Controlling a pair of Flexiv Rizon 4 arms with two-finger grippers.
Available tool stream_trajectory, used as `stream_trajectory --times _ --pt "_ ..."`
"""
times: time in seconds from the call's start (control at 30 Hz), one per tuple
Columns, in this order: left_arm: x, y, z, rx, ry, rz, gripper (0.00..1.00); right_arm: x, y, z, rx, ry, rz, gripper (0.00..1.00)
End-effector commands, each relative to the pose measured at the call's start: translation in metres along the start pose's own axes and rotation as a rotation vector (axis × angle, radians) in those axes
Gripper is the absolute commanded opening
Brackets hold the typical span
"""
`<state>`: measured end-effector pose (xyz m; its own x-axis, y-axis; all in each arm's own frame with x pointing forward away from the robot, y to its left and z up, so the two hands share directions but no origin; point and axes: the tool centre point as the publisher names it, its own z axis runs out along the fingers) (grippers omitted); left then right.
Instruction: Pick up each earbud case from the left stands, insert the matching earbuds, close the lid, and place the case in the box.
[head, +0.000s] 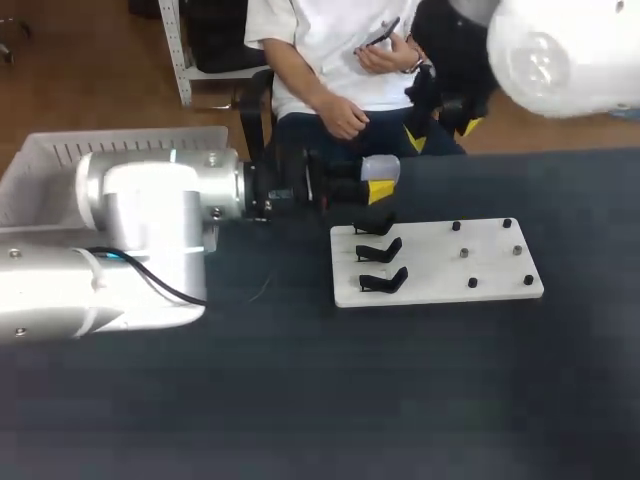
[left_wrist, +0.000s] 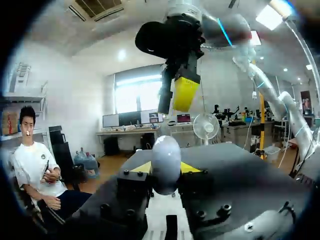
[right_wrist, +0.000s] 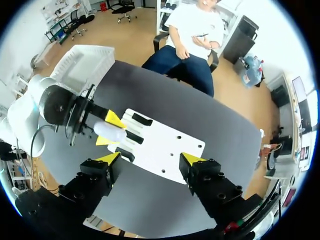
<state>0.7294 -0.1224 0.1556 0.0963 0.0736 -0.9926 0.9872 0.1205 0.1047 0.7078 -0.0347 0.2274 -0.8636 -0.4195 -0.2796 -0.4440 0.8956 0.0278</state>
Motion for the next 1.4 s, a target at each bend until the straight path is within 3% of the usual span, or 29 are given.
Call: stream_trajectory --times 0.03,0.23,0.33,0.47,0.57,0.73,1.03,1.4 --pt "-0.016 0.002 -0.054 -0.086 -0.047 0.012 0.00 0.039 -0.012 -0.009 -0.013 -0.175 0.010 1.00" --pt "-0.031 0.025 -0.147 -0.240 -0.011 0.055 0.00 0.052 -0.010 -0.009 -0.023 -0.161 0.055 1.00" --pt "-0.028 0.042 -0.195 -0.302 0.012 0.066 0.00 0.052 0.000 -0.010 -0.030 -0.162 0.064 1.00" --pt "-0.023 0.057 -0.240 -0.359 0.055 0.071 0.00 0.050 0.013 -0.014 -0.042 -0.192 0.052 1.00" --pt "-0.015 0.068 -0.268 -0.375 0.079 0.065 0.00 0.049 0.027 -0.018 -0.064 -0.221 0.035 1.00" --pt "0.015 0.091 -0.306 -0.406 0.132 0.021 0.00 0.047 0.052 -0.022 -0.080 -0.223 -0.046 1.00" --pt "0.058 0.127 -0.323 -0.391 0.230 -0.017 0.00 0.046 0.076 -0.013 -0.071 -0.200 -0.045 1.00" --pt "0.112 0.146 -0.315 -0.373 0.269 -0.085 0.00 0.054 0.073 -0.003 -0.104 -0.182 -0.032 1.00"
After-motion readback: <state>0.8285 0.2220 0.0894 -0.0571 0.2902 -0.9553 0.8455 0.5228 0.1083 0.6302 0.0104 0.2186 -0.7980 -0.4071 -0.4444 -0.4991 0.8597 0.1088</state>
